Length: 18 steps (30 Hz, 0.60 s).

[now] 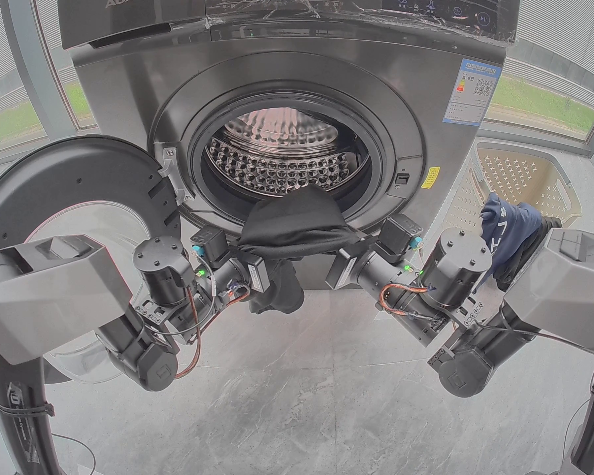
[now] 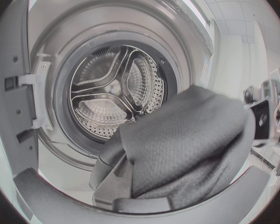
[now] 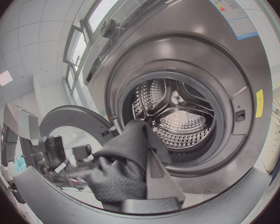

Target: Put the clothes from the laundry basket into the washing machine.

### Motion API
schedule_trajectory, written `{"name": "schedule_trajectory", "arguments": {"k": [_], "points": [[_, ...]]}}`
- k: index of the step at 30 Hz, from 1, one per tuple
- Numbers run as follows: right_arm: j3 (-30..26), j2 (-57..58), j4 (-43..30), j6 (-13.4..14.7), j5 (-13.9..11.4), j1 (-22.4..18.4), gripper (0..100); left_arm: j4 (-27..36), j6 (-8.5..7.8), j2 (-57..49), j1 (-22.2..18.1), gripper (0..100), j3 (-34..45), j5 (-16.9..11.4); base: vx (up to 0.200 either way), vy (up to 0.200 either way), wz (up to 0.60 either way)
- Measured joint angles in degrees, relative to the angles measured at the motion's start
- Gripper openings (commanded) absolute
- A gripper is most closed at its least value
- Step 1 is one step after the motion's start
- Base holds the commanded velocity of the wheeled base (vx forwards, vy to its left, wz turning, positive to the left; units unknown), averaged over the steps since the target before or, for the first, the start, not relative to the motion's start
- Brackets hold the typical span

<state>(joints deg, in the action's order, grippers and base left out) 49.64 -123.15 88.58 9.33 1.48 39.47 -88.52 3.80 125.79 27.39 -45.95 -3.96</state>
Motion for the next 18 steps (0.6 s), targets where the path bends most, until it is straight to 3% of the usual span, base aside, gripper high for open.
{"name": "schedule_trajectory", "arguments": {"k": [7, 14, 15, 18], "points": [[-0.7, -3.1, 0.1, 0.1, 0.1, -0.8, 0, 0.1, 0.10, -6.0, 1.0, 0, 5.6, 0.0, 0.000, 0.000, 0.00], [-0.9, -5.0, 0.2, -0.3, 0.1, 1.0, 0, 0.2, 0.82, -11.5, 1.6, 0, 10.4, 0.0, 0.000, 0.000, 0.00], [-0.9, -5.1, 0.3, -0.3, 0.1, 1.3, 100, 0.2, 1.06, -11.8, 1.7, 0, 10.6, 0.2, 0.000, 0.000, 0.00], [-1.2, -4.7, 0.0, 0.1, 0.1, 1.7, 100, -0.2, 1.37, -12.9, 1.9, 0, 10.9, 1.0, 0.000, 0.000, 0.00]]}}
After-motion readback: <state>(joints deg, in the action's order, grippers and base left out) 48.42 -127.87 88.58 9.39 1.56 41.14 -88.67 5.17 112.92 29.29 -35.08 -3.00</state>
